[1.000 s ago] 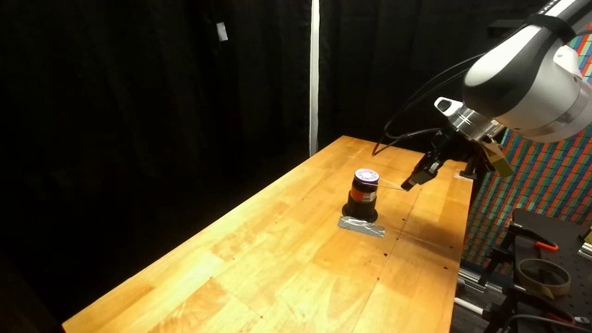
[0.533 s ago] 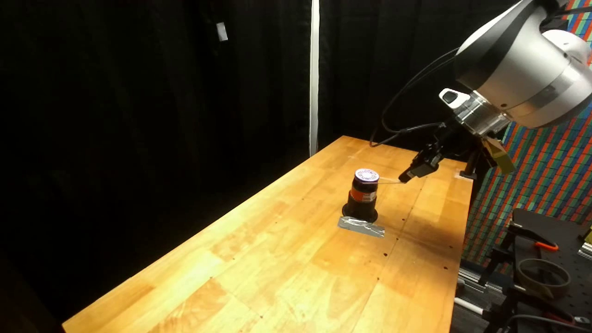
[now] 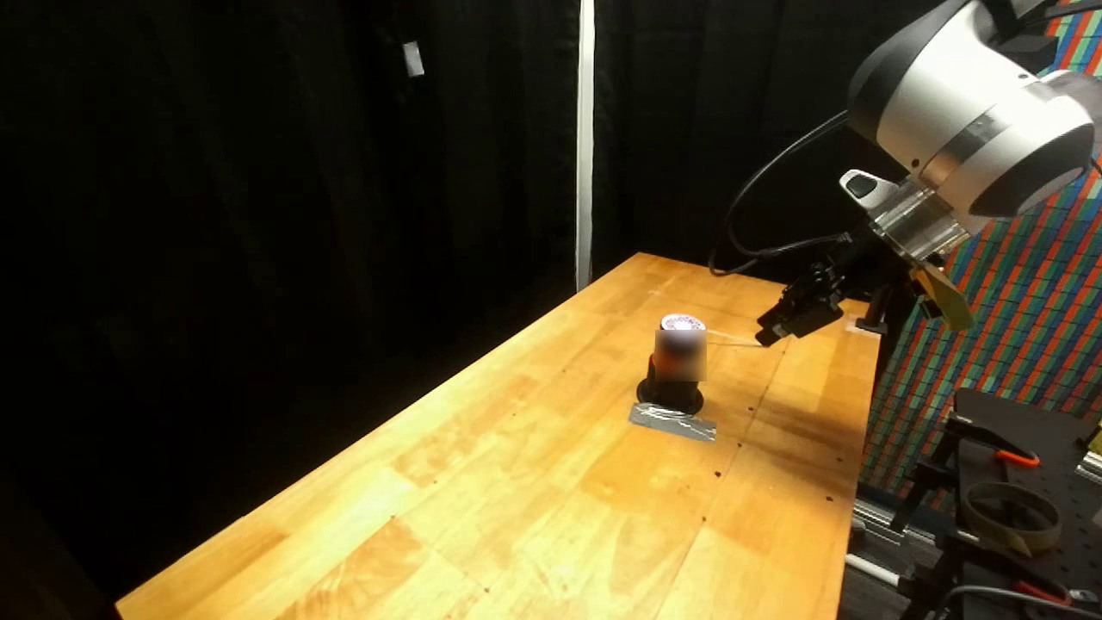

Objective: Place the elastic over the bottom of the brown coffee cup

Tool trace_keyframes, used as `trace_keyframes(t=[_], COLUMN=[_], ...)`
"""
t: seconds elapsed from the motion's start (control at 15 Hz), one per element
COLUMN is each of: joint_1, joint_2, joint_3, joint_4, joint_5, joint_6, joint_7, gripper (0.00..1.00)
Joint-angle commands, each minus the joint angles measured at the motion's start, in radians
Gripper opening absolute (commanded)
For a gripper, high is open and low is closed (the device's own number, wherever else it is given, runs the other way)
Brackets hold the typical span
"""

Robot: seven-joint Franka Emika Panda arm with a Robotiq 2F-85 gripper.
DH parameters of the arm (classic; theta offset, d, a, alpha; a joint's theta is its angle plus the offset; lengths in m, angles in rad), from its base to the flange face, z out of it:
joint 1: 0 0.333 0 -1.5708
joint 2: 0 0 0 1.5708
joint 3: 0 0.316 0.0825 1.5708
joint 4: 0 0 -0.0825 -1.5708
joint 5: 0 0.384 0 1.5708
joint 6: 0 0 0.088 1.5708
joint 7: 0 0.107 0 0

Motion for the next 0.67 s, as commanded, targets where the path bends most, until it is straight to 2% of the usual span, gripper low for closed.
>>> trace_keyframes(t=[0.0, 0.13, 0.33, 0.4, 0.6], joint_1=[-0.068, -0.109, -0.161, -0.189, -0.244], joint_2=[-0.008, -0.006, 0.013, -0.008, 0.007], joint_3=[0.017, 0.017, 0.014, 0.010, -0.003], joint_4=[-0.025, -0.031, -0.058, -0.087, -0.123], joint_5=[0.177, 0.312, 0.502, 0.405, 0.381], joint_6=[-0.066, -0.119, -0.229, -0.283, -0.409], joint_7=[-0.241, -0.388, -0.616, -0.541, -0.583], gripper=[0.84, 0.98, 1.00, 1.00, 1.00])
